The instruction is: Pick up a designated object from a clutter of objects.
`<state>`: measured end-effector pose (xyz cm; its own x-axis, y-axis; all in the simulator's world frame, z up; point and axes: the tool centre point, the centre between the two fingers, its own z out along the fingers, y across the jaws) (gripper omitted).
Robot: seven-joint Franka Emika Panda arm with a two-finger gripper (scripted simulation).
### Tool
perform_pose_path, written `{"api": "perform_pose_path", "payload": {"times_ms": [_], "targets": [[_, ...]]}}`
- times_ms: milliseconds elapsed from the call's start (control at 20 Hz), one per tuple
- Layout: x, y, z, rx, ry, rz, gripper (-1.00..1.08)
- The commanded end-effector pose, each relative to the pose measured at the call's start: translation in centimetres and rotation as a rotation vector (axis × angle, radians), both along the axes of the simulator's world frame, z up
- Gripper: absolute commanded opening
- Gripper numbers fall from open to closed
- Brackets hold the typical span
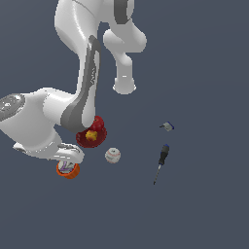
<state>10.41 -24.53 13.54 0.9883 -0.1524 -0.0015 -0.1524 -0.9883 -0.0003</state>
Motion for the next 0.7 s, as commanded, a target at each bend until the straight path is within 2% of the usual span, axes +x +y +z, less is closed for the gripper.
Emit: {"api": "perform_pose_path", "payload": {"times_ms": [0,650], "targets": [[0.0,0.0,0.0,0.000,0.000,0.000,1.00],[-0.1,-0.1,-4.9,-0.001,-0.001,0.000,1.00]]}}
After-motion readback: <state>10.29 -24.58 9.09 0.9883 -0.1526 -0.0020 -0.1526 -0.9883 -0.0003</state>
